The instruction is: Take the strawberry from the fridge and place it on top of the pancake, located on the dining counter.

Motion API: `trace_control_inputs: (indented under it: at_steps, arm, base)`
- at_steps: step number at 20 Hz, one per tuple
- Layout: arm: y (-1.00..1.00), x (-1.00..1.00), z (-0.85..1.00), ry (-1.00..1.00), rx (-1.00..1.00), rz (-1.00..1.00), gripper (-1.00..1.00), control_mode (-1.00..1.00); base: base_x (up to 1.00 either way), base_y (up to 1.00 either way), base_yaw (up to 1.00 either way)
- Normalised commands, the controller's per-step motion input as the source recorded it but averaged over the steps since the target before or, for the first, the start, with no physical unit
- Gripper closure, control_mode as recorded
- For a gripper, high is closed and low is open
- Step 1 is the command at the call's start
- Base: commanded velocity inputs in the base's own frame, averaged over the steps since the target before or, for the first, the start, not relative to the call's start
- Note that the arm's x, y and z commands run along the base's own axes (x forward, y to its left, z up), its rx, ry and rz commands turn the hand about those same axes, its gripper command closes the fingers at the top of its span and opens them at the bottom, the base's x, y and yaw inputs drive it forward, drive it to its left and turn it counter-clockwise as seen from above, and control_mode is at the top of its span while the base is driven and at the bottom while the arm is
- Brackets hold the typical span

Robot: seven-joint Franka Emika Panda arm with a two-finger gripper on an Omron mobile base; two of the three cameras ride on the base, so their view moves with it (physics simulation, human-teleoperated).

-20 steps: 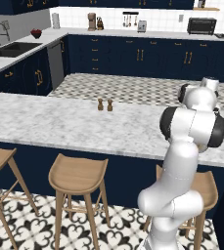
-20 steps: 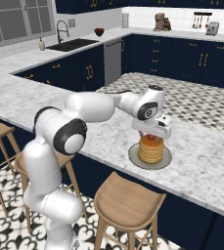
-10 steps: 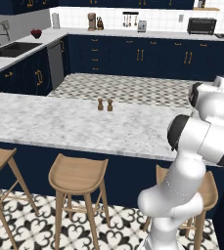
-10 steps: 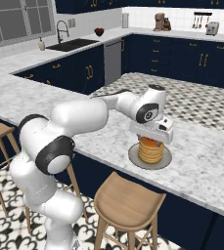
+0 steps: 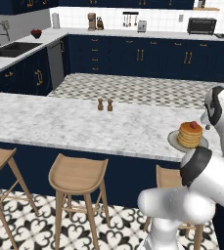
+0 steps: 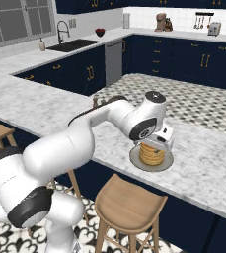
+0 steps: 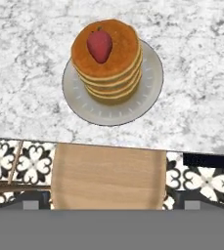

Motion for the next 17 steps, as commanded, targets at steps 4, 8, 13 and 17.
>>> trace_control_inputs:
  at_steps: [4,8,13,17]
  arm:
    - [0.43,-0.33,0.68,-0.21,-0.08,-0.03,-1.00,-1.00]
    - [0.41,-0.11,0.74,-0.16,-0.11,-0.04,-1.00,-1.00]
    - [0.32,-0.02,0.24,-0.05,-0.04,-0.01,-1.00,-1.00]
    - [0.10,0.00,0.00,0.00,0.00,0.00,-1.00,-1.00]
  base:
    - [0.00,0.00,0.00]
    - [0.00,0.00,0.00]
    - [0.00,0.00,0.00]
    - [0.00,0.00,0.00]
